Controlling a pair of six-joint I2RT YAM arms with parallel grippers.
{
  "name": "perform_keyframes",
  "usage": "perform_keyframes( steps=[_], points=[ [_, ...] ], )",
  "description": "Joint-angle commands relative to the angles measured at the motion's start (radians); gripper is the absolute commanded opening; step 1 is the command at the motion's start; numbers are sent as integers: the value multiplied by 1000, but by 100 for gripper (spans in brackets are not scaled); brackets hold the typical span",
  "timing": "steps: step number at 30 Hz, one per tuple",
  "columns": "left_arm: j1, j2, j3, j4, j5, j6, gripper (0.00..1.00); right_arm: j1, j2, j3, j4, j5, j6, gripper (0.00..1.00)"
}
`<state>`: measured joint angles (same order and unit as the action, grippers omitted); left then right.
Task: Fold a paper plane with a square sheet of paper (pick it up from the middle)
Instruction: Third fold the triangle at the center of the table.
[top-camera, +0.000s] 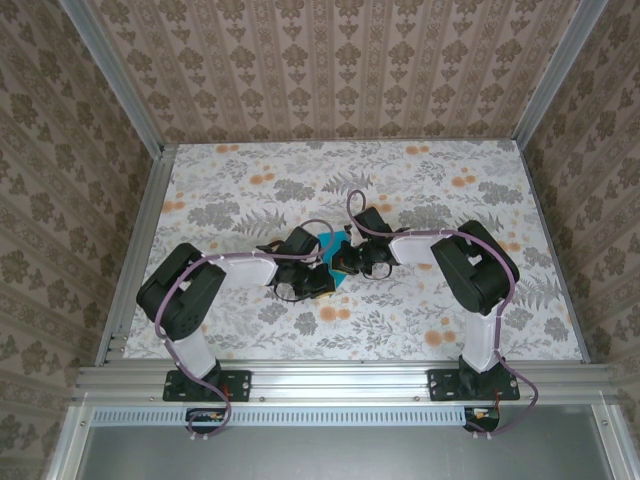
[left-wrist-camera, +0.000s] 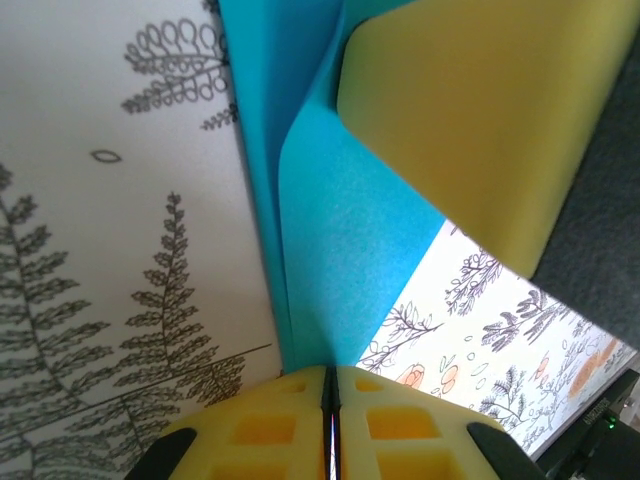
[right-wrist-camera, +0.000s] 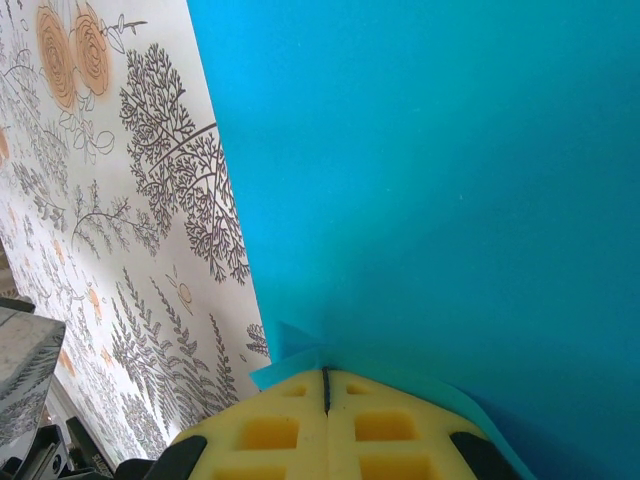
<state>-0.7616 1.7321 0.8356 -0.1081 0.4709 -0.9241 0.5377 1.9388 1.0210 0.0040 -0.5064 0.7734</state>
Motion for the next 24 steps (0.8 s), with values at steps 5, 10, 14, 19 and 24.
perform_keyframes(
  steps=[5,10,14,19,24],
  points=[
    [-17,-49,-17,-94,5,33,12,-5,61,-30,-46,68,12,5],
    [-2,-106,-17,-54,-34,14,12,-5,68,-30,-39,63,17,5],
    [1,-103,-18,-11,-53,-3,11,-5,74,-30,-35,60,20,5],
    [2,-69,-13,22,-51,-15,11,-5,75,-30,-34,56,20,5],
    [7,-45,-12,20,-61,-18,11,-5,72,-31,-36,54,20,5]
  ],
)
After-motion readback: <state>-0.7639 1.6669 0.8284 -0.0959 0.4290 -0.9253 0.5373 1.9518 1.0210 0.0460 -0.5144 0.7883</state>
